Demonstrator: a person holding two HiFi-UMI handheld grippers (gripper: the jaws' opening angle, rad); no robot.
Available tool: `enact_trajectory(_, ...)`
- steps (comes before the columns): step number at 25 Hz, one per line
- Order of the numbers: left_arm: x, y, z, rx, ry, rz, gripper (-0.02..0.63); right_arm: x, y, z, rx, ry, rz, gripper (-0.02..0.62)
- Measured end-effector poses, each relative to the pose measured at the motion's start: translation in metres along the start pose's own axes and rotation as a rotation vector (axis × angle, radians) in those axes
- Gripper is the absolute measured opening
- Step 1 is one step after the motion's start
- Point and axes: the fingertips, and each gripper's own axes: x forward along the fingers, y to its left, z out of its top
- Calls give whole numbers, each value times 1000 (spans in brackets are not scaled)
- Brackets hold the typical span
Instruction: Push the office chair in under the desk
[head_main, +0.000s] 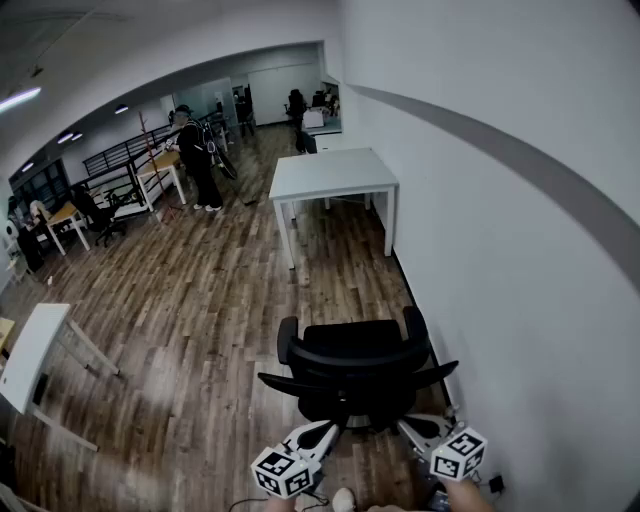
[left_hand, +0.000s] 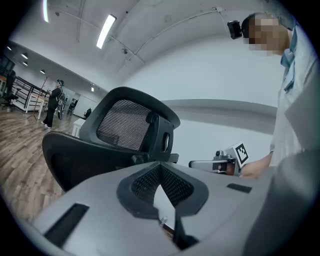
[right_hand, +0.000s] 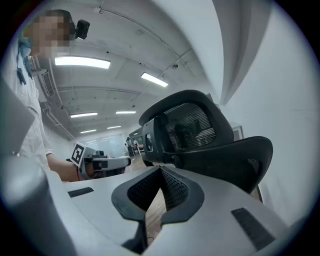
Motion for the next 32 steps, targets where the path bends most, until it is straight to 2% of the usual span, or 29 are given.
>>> enact_trajectory(3,0,9,-1,-6,-2,7,2,3,-6,-3,-3,15,-21,32)
enact_trajectory(16,4,18,-2,-16,10,21,2,10,-13,-2,5,21,-5,32)
enact_trajectory(19,3,21,-2,-5,11,32,2,10,-14,-1,-26,19,-12,34)
enact_trajectory(25,0,33,3,139,91,81,9,15,-15,-2,-247,163,-33,37)
enact_trajectory(32,2,42,10,235,157,98,68,14,-20,16,-324,234,-27,50)
